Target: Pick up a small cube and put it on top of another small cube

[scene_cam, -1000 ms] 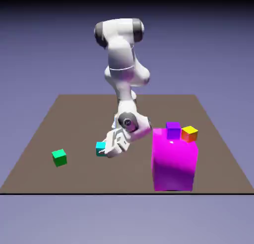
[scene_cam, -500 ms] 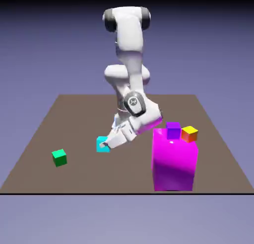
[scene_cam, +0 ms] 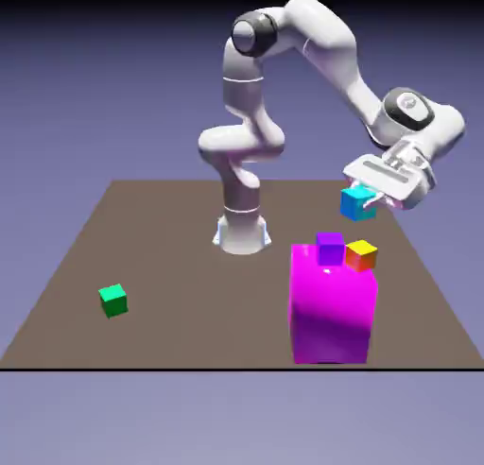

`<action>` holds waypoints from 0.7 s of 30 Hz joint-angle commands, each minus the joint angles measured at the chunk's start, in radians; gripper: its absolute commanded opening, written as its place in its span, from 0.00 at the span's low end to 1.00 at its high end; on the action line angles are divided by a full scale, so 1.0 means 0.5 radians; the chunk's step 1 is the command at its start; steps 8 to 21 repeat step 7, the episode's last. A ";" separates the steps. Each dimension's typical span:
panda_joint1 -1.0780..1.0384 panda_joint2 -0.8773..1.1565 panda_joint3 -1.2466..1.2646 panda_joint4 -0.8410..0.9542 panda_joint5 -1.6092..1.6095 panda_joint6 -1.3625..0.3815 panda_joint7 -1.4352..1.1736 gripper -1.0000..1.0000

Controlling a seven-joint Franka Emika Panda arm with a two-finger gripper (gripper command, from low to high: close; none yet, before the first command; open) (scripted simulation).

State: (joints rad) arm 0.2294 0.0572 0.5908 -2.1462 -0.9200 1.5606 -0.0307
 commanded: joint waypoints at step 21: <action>0.027 -0.010 0.031 0.072 0.039 -0.085 -0.033 1.00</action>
